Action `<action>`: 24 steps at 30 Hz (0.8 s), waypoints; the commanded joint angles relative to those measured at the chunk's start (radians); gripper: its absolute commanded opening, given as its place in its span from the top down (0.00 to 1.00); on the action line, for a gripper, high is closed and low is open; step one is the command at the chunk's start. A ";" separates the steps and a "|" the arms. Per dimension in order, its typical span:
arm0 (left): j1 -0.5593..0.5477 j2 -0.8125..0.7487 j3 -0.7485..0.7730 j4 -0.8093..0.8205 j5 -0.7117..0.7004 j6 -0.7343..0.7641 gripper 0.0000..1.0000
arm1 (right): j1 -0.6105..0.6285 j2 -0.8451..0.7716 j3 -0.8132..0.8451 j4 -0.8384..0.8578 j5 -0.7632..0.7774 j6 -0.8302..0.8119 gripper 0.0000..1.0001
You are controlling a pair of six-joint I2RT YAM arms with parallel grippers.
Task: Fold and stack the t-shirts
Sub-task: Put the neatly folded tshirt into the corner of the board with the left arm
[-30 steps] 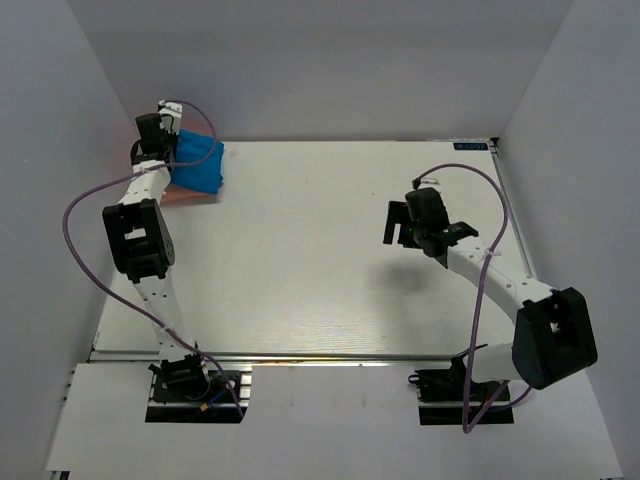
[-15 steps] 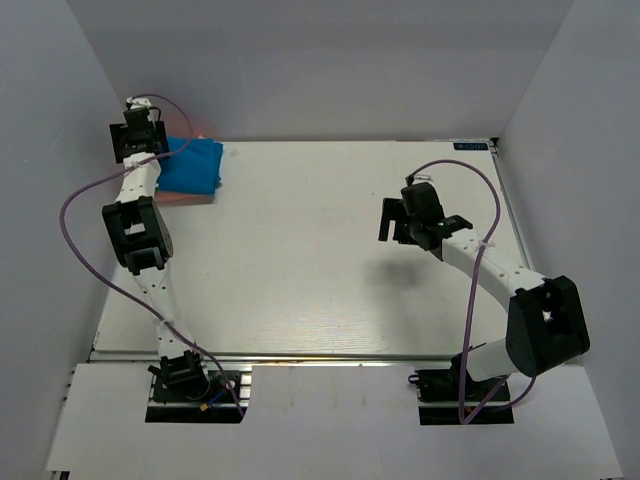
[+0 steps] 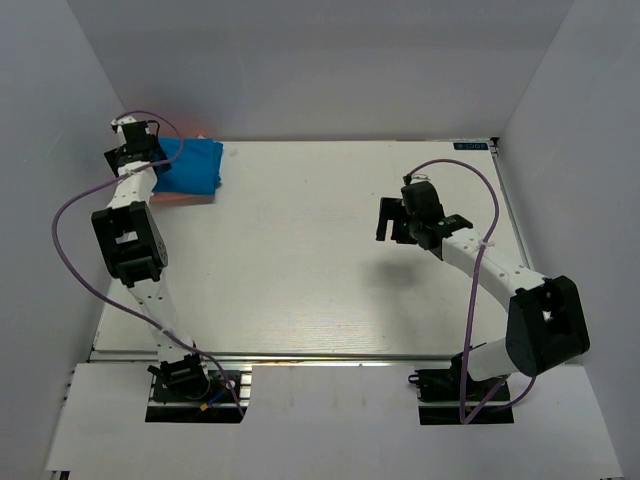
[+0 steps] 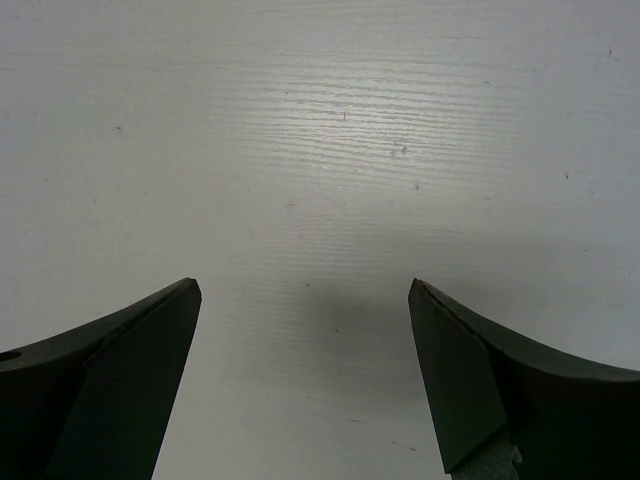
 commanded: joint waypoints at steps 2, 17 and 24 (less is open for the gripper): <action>0.004 -0.240 -0.074 0.135 0.036 -0.106 0.00 | 0.000 0.000 0.021 0.031 -0.020 -0.008 0.10; 0.013 0.112 0.266 0.008 0.486 -0.110 0.00 | 0.000 0.083 0.043 0.059 -0.043 -0.023 0.10; 0.059 0.262 0.343 0.032 0.400 -0.267 0.00 | -0.002 0.133 0.063 0.045 -0.053 -0.020 0.10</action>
